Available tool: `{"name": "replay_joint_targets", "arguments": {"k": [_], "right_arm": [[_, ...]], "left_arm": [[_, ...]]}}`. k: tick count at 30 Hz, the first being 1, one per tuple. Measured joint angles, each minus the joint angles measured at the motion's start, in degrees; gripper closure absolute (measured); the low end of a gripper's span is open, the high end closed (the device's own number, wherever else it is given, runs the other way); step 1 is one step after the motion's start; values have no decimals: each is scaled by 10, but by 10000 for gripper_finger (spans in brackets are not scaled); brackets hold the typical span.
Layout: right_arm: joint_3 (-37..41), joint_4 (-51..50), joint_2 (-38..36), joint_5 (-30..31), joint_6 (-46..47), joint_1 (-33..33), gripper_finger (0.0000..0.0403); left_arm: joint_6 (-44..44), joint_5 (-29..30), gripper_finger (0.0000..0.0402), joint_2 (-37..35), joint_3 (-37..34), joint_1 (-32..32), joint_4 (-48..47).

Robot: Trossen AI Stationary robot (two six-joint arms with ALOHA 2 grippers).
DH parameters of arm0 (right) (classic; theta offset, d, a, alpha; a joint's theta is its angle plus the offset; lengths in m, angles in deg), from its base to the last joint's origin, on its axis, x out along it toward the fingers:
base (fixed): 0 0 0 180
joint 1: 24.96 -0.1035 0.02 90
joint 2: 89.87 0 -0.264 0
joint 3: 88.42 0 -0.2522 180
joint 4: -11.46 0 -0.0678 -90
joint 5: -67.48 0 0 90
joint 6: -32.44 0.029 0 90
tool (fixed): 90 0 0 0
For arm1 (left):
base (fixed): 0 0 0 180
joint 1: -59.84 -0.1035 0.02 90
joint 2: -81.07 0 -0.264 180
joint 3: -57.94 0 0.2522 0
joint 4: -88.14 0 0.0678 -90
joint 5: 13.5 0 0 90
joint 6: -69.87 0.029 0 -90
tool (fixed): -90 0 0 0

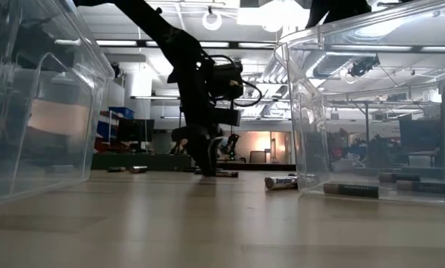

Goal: Sort batteries
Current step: Put the black battery into the right transparent bin

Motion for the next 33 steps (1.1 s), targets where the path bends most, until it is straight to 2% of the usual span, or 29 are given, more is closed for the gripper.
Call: {"name": "replay_joint_targets", "arguments": {"k": [2,4,5,8,12,16,18,26,29,33], "right_arm": [[0,0,0,1,0,0,207],[0,0,0,1,0,0,207],[0,0,0,2,0,0,207],[0,0,0,2,0,0,207],[0,1,0,2,-5,0,207],[0,2,0,2,-16,0,207],[0,4,0,4,-19,1,207],[0,25,0,8,-34,19,207],[0,28,0,7,-37,26,207],[0,28,0,1,-37,29,207]], "left_arm": [[-27,-4,299,-4,0,5,-6],[-57,-14,361,-17,-2,6,-6],[-77,-21,373,-26,-4,5,-3],[-111,-37,373,-66,-9,3,-18],[-132,-48,373,-157,-4,-6,18],[-180,-160,373,-208,-5,7,132],[-210,-182,373,-221,-3,29,204],[-234,-217,371,-156,-2,133,380],[-259,-183,339,-123,14,163,410],[-273,-157,276,-103,38,173,399]]}}
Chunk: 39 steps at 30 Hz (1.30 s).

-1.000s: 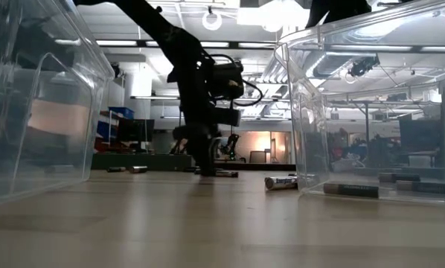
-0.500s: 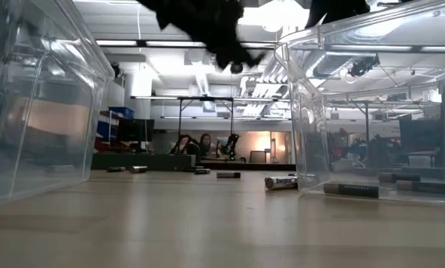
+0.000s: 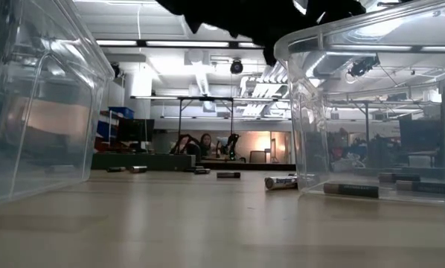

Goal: Sort batteries
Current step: Put the black battery into the right transparent bin, then put the silver battery into the left transparent bin

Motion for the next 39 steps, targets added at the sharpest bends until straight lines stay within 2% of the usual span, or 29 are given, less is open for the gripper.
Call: {"name": "replay_joint_targets", "arguments": {"k": [5,9,12,15,20,23,26,33,37,39], "right_arm": [[0,-1,-1,-13,-3,0,207],[0,-1,-1,-65,-7,0,207],[0,8,4,-113,-8,1,207],[0,25,16,-145,-20,1,207],[0,41,42,-151,-44,1,207],[0,43,59,-152,-49,4,207],[0,44,71,-151,-49,5,207],[0,52,74,-154,-53,8,207],[0,51,74,-154,-53,8,207],[0,51,74,-150,-53,8,207]], "left_arm": [[21,22,223,-37,43,-21,-145],[28,27,215,-92,51,-68,-306],[29,18,221,-139,21,-105,-374],[25,7,229,-192,-61,-138,-351],[-36,24,236,-244,-229,-165,-203],[-78,57,236,-214,-264,-161,-131],[-75,97,236,-149,-240,-152,-134],[-74,100,236,25,-116,-147,-214],[-75,102,237,74,-75,-144,-277],[-71,126,244,86,-74,-135,-289]]}}
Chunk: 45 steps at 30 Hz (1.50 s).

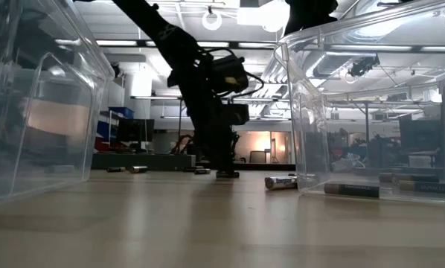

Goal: Sort batteries
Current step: Put the silver battery into the left transparent bin

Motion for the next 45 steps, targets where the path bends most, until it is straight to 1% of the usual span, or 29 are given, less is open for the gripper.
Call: {"name": "replay_joint_targets", "arguments": {"k": [2,3,6,7,10,12,15,18,21,24,27,30,32,35,37,39,42,45], "right_arm": [[0,0,0,11,0,0,207],[0,0,0,12,0,0,207],[0,0,0,23,-3,0,207],[0,-1,0,24,-3,0,207],[0,-1,0,25,-4,0,207],[0,-3,0,26,-4,0,207],[0,-5,0,27,-12,0,207],[0,-4,0,28,-23,0,207],[0,-3,0,30,-35,0,207],[0,4,0,30,-50,0,207],[0,10,0,31,-63,0,207],[0,13,0,30,-71,1,207],[0,14,0,30,-75,4,207],[0,16,0,29,-79,12,207],[0,20,0,30,-80,20,207],[0,25,0,29,-80,28,207],[0,33,0,21,-87,39,207],[0,42,0,10,-94,47,207]], "left_arm": [[12,23,267,9,1,8,-10],[14,31,285,11,1,11,-13],[18,42,365,11,1,22,-21],[21,42,380,6,1,24,-28],[29,29,382,-24,-3,24,-52],[41,11,384,-61,-12,21,-101],[70,-17,390,-147,-16,16,-85],[79,-19,392,-243,-37,14,-118],[17,-18,393,-328,-60,24,-186],[-80,-11,394,-427,-72,50,-260],[-204,-4,394,-499,-102,107,-335],[-350,-14,394,-554,-135,188,-389],[-438,-33,394,-579,-165,248,-387],[-531,-62,394,-587,-220,327,-334],[-569,-60,384,-586,-249,359,-304],[-586,-55,366,-580,-265,366,-292],[-573,-43,330,-571,-265,350,-327],[-542,-25,296,-577,-235,317,-365]]}}
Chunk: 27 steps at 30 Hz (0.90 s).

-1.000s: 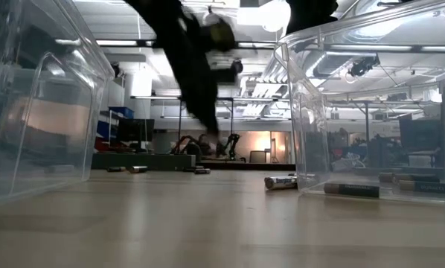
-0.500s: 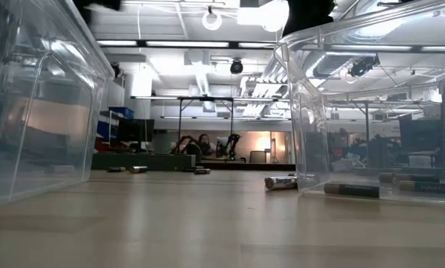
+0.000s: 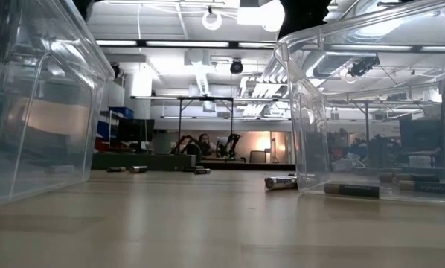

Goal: Sort batteries
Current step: Put the silver battery into the left transparent bin

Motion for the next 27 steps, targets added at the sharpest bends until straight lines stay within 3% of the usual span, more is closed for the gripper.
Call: {"name": "replay_joint_targets", "arguments": {"k": [6,12,15,22,27], "right_arm": [[0,7,0,-16,0,10,207],[0,18,0,-16,-1,10,207],[0,29,0,-16,-11,10,207],[0,39,0,-17,-13,10,207],[0,39,0,-18,-13,10,207]], "left_arm": [[70,57,243,-6,62,-83,-90],[149,135,216,-6,89,-234,-155],[200,135,212,7,58,-321,-139],[226,137,211,72,-60,-489,-54],[225,62,211,103,-124,-544,78]]}}
